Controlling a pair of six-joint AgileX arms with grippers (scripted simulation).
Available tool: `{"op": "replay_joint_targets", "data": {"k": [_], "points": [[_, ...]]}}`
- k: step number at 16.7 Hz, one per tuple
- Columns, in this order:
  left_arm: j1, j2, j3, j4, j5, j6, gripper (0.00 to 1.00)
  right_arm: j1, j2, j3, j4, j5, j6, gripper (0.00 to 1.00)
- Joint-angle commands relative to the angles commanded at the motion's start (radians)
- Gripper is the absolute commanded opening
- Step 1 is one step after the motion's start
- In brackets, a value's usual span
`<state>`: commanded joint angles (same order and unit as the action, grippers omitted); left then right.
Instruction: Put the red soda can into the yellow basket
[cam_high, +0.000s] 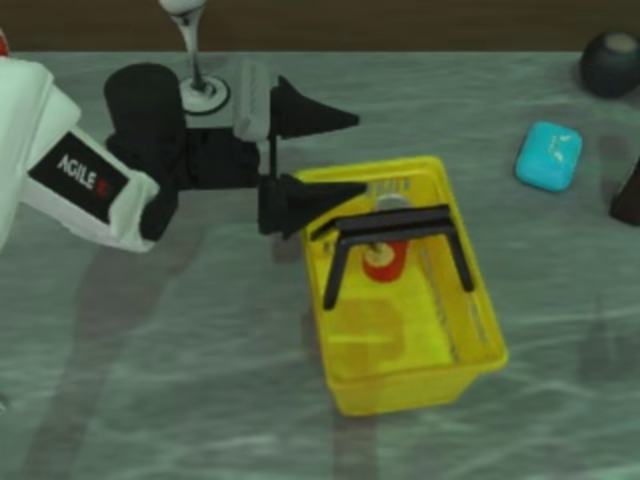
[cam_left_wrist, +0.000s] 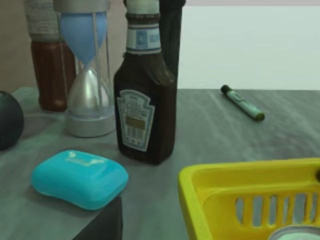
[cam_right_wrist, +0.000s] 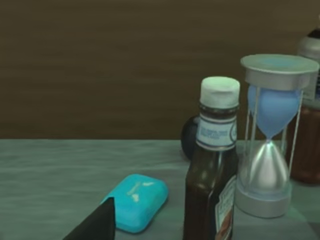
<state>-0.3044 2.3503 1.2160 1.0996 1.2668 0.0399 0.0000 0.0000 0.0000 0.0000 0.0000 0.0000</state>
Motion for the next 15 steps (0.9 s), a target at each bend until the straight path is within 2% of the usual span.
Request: {"op": "replay_joint_targets", "data": {"k": [3, 7, 11, 15], "points": [[0.006, -0.022, -0.007, -0.011, -0.015, -0.008, 1.00, 0.012, 0.028, 0.021, -0.019, -0.004, -0.015, 1.00], [0.042, -0.167, -0.056, -0.080, -0.104, -0.053, 1.00, 0.074, 0.192, 0.158, -0.128, -0.018, -0.095, 1.00], [0.098, -0.447, -0.156, -0.203, -0.256, -0.111, 1.00, 0.163, 0.461, 0.403, -0.303, -0.025, -0.222, 1.00], [0.162, -0.838, -0.310, -0.365, -0.458, -0.153, 1.00, 0.265, 0.797, 0.722, -0.520, -0.023, -0.378, 1.00]]}}
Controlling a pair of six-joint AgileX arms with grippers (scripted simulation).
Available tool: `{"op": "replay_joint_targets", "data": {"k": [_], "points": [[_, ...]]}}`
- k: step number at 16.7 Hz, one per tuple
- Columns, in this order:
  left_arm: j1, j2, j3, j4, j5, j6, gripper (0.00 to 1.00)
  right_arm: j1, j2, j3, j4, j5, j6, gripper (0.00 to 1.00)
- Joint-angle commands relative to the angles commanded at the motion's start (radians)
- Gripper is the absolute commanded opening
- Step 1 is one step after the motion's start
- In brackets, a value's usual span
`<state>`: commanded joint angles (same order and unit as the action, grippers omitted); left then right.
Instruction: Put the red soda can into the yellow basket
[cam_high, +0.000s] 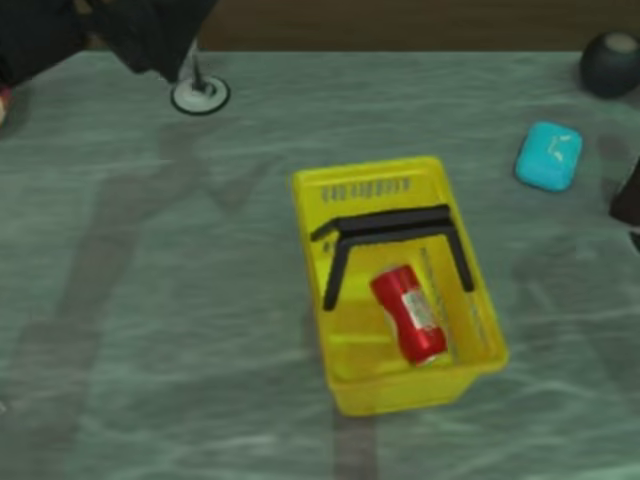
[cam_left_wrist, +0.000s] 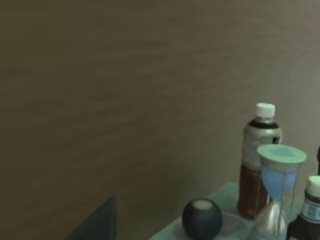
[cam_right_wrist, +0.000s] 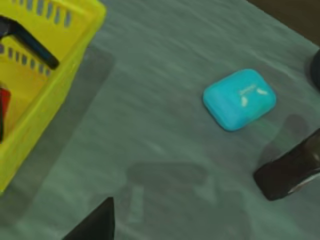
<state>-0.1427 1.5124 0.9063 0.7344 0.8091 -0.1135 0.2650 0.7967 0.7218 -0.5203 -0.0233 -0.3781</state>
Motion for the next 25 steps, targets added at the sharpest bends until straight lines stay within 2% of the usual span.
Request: {"op": "replay_joint_targets", "data": {"k": [5, 9, 14, 17, 19, 25], "points": [[0.073, -0.545, -0.253, -0.233, -0.282, -0.011, 1.00, 0.136, 0.459, 0.438, -0.296, 0.007, -0.212, 1.00], [0.115, -0.932, -0.474, -0.415, -0.486, 0.011, 1.00, 0.241, 0.812, 0.773, -0.524, 0.014, -0.376, 1.00], [0.148, -1.294, -0.729, -0.609, -0.686, 0.061, 1.00, 0.349, 1.175, 1.116, -0.758, 0.021, -0.546, 1.00], [0.159, -1.439, -0.844, -0.691, -0.767, 0.093, 1.00, 0.394, 1.322, 1.256, -0.853, 0.025, -0.616, 1.00], [0.162, -1.492, -0.889, -0.723, -0.798, 0.107, 1.00, 0.411, 1.379, 1.309, -0.890, 0.026, -0.643, 1.00], [0.163, -1.512, -0.906, -0.734, -0.809, 0.113, 1.00, 0.417, 1.401, 1.330, -0.904, 0.026, -0.653, 1.00]]}}
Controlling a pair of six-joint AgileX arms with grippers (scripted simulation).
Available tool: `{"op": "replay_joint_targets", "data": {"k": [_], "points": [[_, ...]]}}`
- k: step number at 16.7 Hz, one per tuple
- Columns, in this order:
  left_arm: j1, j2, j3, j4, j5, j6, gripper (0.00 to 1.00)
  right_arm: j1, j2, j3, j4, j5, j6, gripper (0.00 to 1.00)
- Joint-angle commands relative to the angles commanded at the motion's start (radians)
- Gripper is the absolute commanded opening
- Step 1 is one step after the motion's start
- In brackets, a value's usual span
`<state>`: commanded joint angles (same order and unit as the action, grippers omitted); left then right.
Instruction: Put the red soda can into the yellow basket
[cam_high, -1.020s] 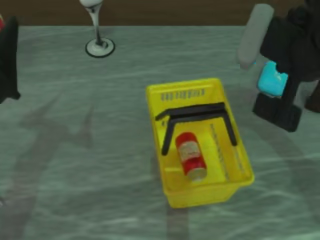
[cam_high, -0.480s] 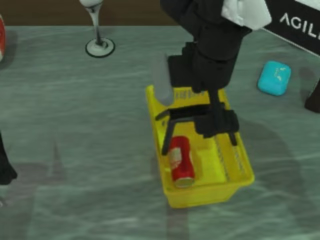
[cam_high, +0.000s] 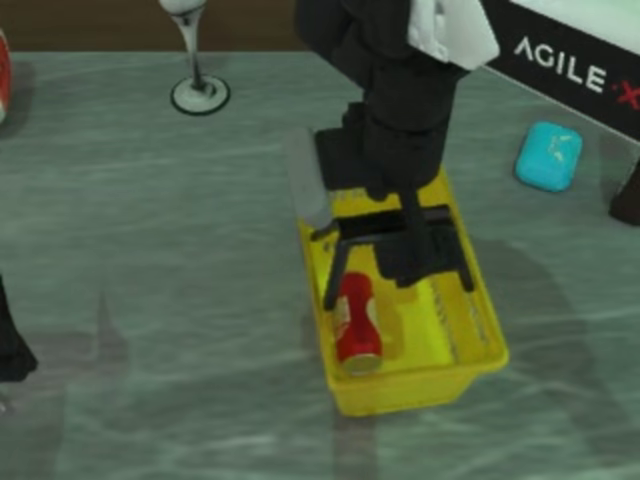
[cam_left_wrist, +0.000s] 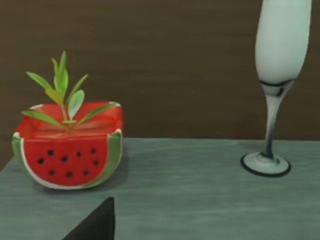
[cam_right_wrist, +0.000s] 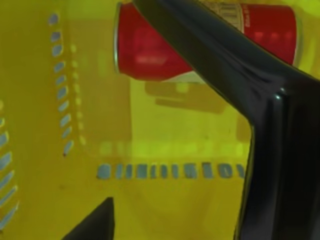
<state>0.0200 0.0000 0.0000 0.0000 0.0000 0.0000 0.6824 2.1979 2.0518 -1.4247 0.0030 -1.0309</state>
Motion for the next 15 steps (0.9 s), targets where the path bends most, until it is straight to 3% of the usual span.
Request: {"op": "replay_joint_targets", "data": {"k": [11, 15], "points": [[0.000, 0.000, 0.000, 0.000, 0.000, 0.000, 1.00, 0.001, -0.005, -0.087, 0.082, 0.000, 0.001, 1.00], [0.000, 0.000, 0.000, 0.000, 0.000, 0.000, 1.00, 0.001, -0.005, -0.087, 0.082, 0.000, 0.001, 0.70]]}}
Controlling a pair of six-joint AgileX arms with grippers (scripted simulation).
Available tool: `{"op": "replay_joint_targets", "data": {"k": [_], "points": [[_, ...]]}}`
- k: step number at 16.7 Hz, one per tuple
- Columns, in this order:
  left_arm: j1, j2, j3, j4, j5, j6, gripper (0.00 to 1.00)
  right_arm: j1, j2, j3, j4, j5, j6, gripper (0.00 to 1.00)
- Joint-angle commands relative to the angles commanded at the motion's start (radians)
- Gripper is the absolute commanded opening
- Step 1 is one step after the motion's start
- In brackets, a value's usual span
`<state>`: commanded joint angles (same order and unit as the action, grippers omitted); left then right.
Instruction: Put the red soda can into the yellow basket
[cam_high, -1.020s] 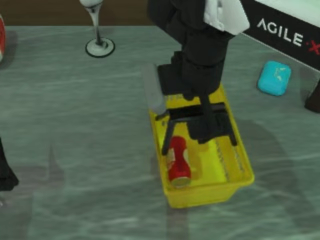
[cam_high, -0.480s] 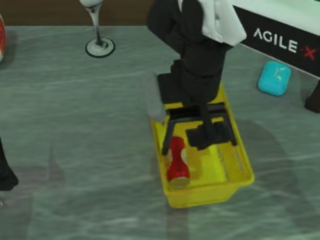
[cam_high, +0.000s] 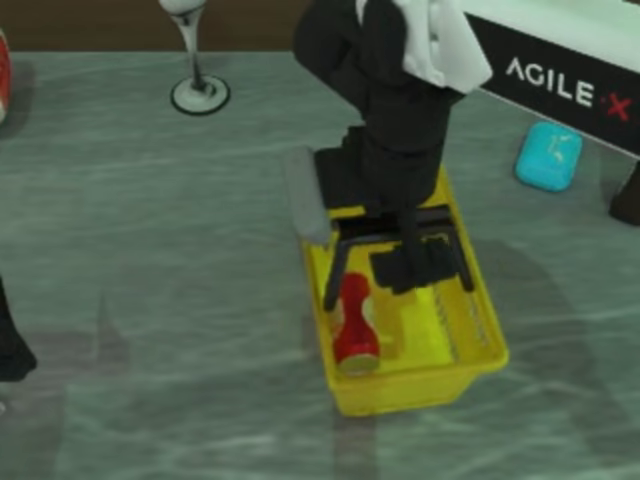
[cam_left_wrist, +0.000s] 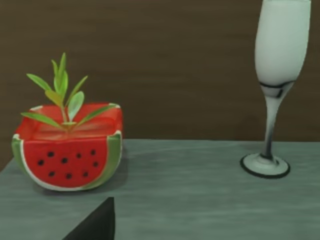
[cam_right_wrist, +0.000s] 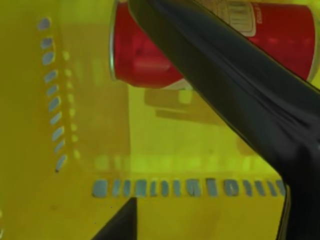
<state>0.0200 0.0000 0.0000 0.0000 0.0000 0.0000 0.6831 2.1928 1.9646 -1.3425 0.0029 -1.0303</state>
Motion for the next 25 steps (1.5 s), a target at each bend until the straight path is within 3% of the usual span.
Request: {"op": "replay_joint_targets", "data": {"k": [9, 25], "points": [[0.000, 0.000, 0.000, 0.000, 0.000, 0.000, 1.00, 0.000, 0.000, 0.000, 0.000, 0.000, 0.000, 0.02], [0.000, 0.000, 0.000, 0.000, 0.000, 0.000, 1.00, 0.000, 0.000, 0.000, 0.000, 0.000, 0.000, 0.00]]}}
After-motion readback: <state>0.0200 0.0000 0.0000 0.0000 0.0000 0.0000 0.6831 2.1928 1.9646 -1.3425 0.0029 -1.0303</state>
